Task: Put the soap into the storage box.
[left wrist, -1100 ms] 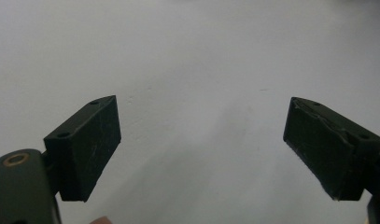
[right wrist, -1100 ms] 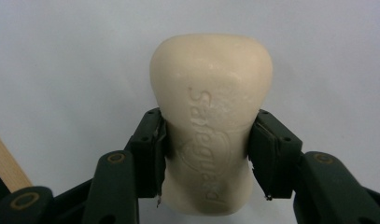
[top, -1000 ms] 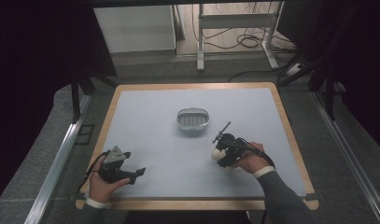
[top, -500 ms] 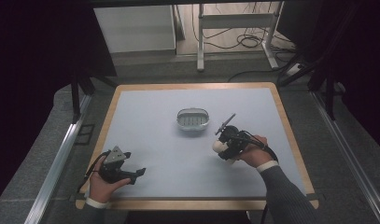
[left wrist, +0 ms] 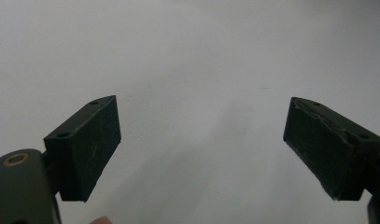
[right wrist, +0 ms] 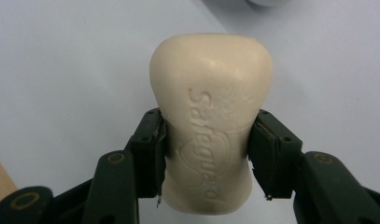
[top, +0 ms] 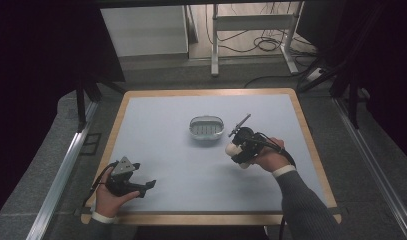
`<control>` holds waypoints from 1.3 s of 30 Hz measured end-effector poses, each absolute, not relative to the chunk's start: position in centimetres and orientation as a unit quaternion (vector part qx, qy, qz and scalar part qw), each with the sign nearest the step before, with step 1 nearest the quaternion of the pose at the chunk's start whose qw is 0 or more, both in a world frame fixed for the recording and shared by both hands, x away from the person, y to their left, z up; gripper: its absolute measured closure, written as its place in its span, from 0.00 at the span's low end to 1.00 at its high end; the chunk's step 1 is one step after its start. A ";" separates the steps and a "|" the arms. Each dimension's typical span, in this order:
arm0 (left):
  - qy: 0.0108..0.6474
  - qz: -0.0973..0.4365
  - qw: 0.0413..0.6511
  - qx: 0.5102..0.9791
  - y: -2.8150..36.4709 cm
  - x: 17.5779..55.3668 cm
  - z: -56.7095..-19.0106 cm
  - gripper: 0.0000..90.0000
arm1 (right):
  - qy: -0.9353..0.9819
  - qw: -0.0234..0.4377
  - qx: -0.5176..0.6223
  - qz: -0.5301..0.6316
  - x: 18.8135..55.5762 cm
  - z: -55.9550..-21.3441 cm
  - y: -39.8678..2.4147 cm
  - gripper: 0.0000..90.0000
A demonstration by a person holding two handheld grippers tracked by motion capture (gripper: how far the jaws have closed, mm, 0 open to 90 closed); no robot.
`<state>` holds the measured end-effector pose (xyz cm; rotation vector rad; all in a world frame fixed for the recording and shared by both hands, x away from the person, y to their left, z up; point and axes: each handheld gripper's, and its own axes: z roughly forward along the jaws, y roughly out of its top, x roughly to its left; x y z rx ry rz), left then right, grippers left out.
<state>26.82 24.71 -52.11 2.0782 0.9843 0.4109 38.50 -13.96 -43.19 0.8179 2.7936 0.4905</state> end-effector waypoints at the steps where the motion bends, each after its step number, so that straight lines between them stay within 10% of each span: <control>1: 0.388 0.162 0.392 0.818 24.7 26.8 -52.1 0.13 | 0.943 0.095 0.273 0.166 38.6 -43.2 -13.9 0.55; 39: 0.387 0.163 0.388 0.820 24.7 26.8 -52.2 0.13 | 0.936 0.109 0.287 0.172 41.1 -41.9 -13.4 0.55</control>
